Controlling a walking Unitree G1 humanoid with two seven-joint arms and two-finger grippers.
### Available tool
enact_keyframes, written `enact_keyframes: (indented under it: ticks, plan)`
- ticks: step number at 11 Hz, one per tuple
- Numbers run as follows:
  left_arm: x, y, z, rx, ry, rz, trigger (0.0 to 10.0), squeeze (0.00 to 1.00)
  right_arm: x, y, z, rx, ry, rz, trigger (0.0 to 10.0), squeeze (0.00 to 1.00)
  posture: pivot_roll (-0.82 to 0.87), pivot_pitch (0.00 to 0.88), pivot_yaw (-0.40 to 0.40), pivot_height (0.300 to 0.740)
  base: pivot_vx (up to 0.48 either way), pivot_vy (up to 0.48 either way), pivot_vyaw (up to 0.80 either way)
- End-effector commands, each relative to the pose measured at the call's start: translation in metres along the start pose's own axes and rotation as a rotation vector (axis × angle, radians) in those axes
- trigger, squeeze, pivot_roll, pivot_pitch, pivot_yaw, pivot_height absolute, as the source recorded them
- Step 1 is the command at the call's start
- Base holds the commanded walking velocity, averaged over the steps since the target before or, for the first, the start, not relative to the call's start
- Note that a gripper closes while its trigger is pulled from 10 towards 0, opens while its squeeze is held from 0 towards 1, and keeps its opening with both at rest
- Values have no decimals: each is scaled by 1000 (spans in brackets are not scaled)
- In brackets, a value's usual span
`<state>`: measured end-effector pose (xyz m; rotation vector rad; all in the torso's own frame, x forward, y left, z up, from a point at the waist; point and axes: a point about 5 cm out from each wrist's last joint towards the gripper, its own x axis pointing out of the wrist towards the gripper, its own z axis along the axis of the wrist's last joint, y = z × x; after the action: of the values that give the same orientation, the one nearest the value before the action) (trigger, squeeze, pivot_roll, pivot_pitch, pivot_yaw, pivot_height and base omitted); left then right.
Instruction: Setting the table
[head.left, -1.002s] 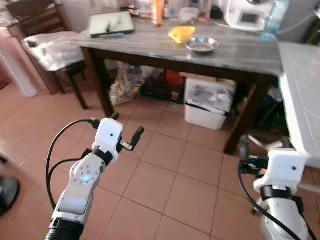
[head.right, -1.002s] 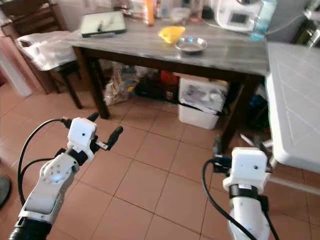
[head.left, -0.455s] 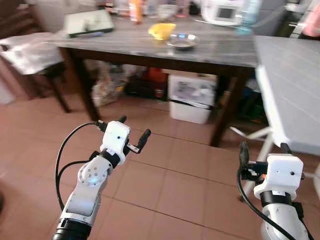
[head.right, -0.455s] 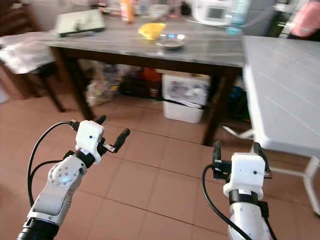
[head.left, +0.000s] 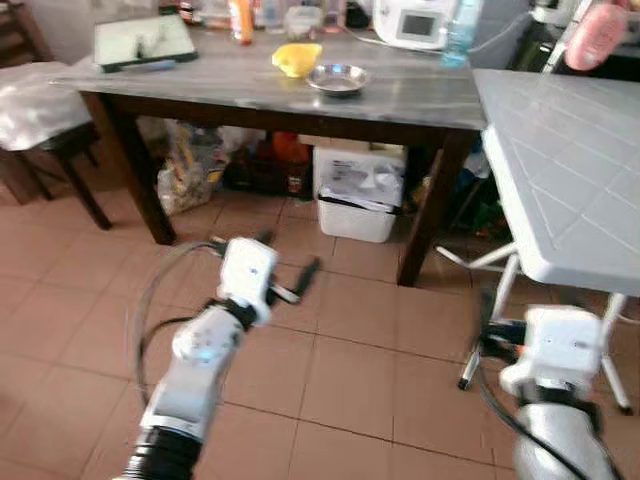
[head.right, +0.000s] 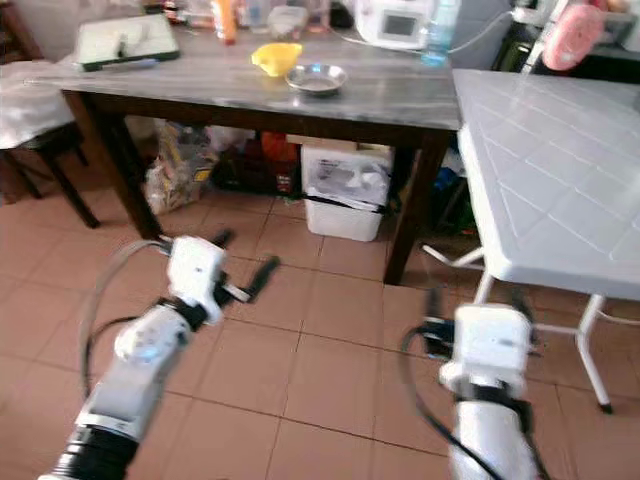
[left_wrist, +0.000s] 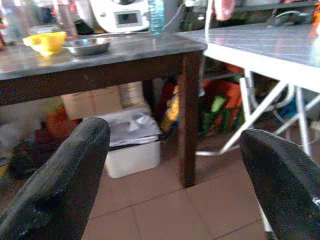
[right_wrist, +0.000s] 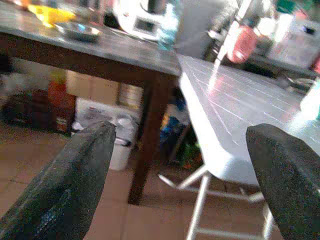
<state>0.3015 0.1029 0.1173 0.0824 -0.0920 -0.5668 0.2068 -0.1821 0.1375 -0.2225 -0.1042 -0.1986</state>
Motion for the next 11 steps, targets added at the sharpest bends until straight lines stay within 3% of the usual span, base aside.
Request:
enact_keyframes:
  ticks: [1,4,7,11]
  plan:
    - [5,-8,-2,-20,1,-36,10000,0,-1,0,1,-23,-8,-4,10000,0,5,69,4,740,0,0,0]
    - [23,-16,5,-2,-24,-85,10000,0,-5,-12,-1,-36,-8,-68,10000,0,-42,55,40,740,0,0,0]
    - [25,-16,4,-7,-18,-81,10000,0,-13,-10,-4,-16,10,-100,10000,0,-52,61,54,740,0,-210,0]
    - [23,-13,3,-9,-25,-66,10000,0,-5,-20,-3,1,6,-148,10000,0,-28,67,45,740,0,0,0]
